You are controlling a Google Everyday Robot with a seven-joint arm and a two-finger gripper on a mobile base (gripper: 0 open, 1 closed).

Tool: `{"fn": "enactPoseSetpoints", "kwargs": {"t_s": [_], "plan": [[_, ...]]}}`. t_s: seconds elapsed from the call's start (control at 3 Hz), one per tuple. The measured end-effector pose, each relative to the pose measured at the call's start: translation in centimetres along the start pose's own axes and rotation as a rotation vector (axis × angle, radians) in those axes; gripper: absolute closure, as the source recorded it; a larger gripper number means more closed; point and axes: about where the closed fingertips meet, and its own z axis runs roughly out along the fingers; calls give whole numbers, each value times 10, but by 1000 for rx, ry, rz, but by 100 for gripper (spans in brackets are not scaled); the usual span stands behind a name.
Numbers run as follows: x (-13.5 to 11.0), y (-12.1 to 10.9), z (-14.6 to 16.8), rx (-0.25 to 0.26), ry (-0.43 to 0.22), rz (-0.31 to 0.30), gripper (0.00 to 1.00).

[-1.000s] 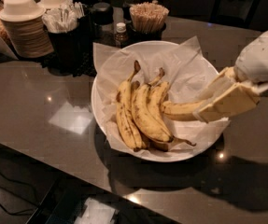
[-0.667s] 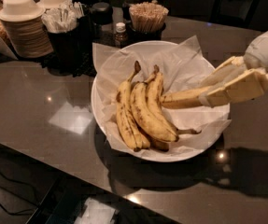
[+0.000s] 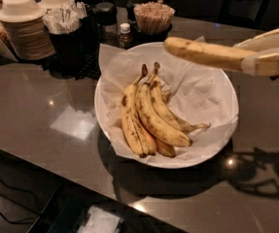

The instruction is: Pick banana from white bowl

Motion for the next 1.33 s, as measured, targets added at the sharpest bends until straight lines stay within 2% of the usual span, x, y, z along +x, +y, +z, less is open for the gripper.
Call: {"fn": "enactPoseSetpoints", "kwargs": {"t_s": [0.33, 0.67, 1.0, 1.33], "plan": [[-20, 17, -23, 45, -45, -86, 100], [-25, 45, -30, 107, 7, -161, 100], [-19, 63, -22, 133, 86, -203, 100], [-12, 60, 3, 155, 183, -229, 100]]}}
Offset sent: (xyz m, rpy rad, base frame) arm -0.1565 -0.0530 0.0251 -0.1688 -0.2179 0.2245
